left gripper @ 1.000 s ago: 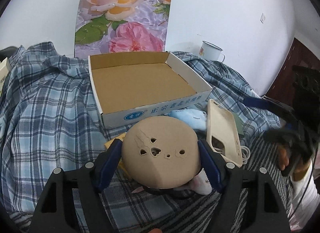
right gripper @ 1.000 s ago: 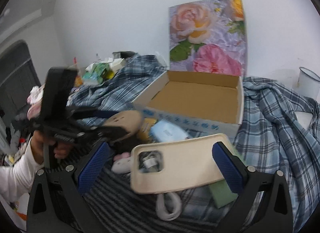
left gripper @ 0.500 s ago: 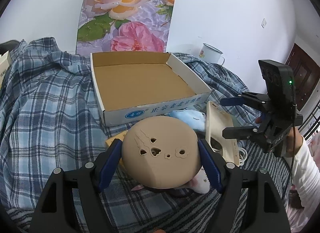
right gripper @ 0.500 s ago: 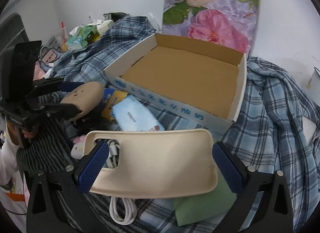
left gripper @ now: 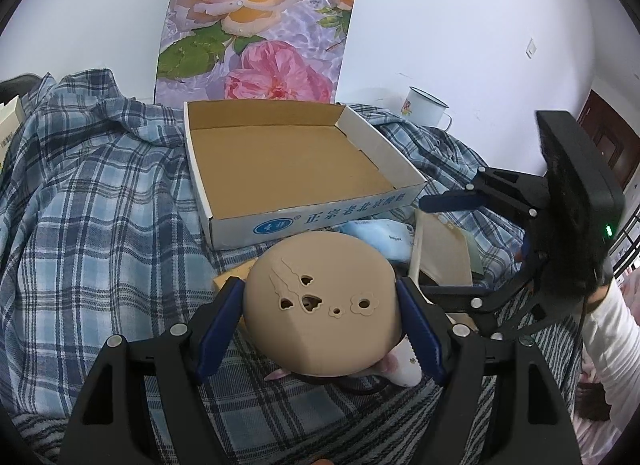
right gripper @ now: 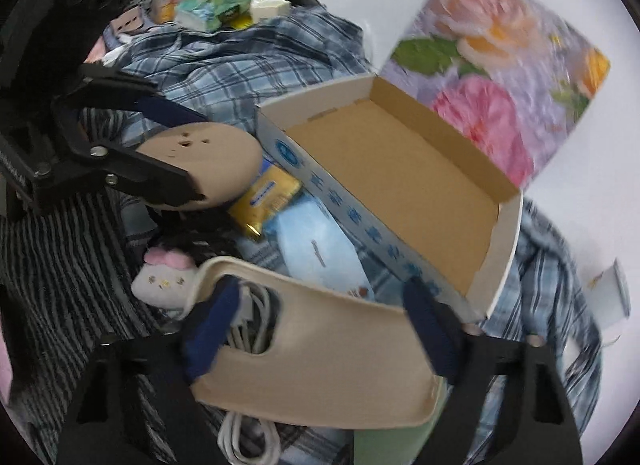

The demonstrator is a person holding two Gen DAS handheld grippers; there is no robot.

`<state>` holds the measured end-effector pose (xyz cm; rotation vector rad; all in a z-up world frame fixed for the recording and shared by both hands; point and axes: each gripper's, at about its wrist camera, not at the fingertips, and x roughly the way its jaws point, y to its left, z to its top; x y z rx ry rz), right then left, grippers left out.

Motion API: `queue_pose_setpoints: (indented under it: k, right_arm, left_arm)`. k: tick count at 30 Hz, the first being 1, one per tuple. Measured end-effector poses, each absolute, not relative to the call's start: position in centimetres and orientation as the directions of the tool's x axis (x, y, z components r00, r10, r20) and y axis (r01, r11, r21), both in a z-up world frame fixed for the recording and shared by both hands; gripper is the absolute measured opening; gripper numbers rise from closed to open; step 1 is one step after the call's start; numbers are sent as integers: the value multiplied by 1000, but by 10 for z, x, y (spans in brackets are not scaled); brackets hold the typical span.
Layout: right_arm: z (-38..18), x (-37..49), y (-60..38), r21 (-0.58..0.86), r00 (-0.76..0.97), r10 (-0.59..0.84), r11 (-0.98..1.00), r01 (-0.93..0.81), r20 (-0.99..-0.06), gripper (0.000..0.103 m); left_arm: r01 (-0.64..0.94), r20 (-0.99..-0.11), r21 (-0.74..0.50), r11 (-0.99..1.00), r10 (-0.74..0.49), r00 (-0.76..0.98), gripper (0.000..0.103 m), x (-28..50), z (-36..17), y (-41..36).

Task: Organize soft objects
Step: 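Grasp the cream phone case with the right gripper while the left gripper carries the pad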

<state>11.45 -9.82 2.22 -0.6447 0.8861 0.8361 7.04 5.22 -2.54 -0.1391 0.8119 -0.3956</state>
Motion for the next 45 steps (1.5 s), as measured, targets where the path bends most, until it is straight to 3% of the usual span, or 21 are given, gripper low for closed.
queue_pose_setpoints:
  k: [1,2,6,9,13,17,27,28,29,31,36,37,38,45]
  right_arm:
    - [23,110,-95,-166,385,353,516,-841,-852,63]
    - [24,107,-93,-187,401,357,506,-842,-843,46]
    - [25,94,-92,-215,426,388,479,-851,-817,20]
    - [32,87,-93,-236,456,421,478,-846,-784,8]
    - [42,79,-95,-250,478,465,470,-846,-745,7]
    - [37,82,-88,-233,411,444,402,-885,-796,14]
    - [16,84,-65,-290,367,367,249,-924,-855,17]
    - [17,83,-64,-286,360,367,242,-927,-858,24]
    - [16,84,-64,-284,354,360,233,-930,-863,37]
    - [13,81,-62,-316,364,326,192,-929,-872,52]
    - [16,82,-59,-343,384,319,178,-922,-867,45]
    - [13,81,-57,-355,390,307,166,-920,-868,38]
    - [11,80,-55,-367,398,303,156,-917,-866,23]
    - [33,75,-72,-427,517,406,295,-854,-753,12]
  left_arm:
    - [290,-677,-271,918,-396,620,78,70,-25,53]
    - [290,-676,-271,918,-396,621,78,70,-25,53]
    - [288,-675,-273,918,-396,623,78,69,-25,53]
    - [291,-671,-272,917,-397,625,78,70,-24,53]
    - [287,-673,-276,917,-398,623,78,70,-24,53]
    - [283,-674,-280,917,-398,623,78,71,-24,53]
    - [273,-677,-290,917,-398,619,78,72,-25,55]
    - [273,-677,-290,917,-398,619,78,71,-25,55]
    - [274,-677,-289,917,-398,619,79,71,-25,54]
    - [272,-677,-290,917,-398,619,79,72,-25,55]
    - [275,-678,-288,917,-398,618,79,71,-25,54]
    - [275,-677,-288,917,-398,619,79,71,-25,55]
    - [274,-676,-290,917,-399,619,79,71,-25,55]
    - [273,-662,-296,915,-403,632,79,68,-21,55]
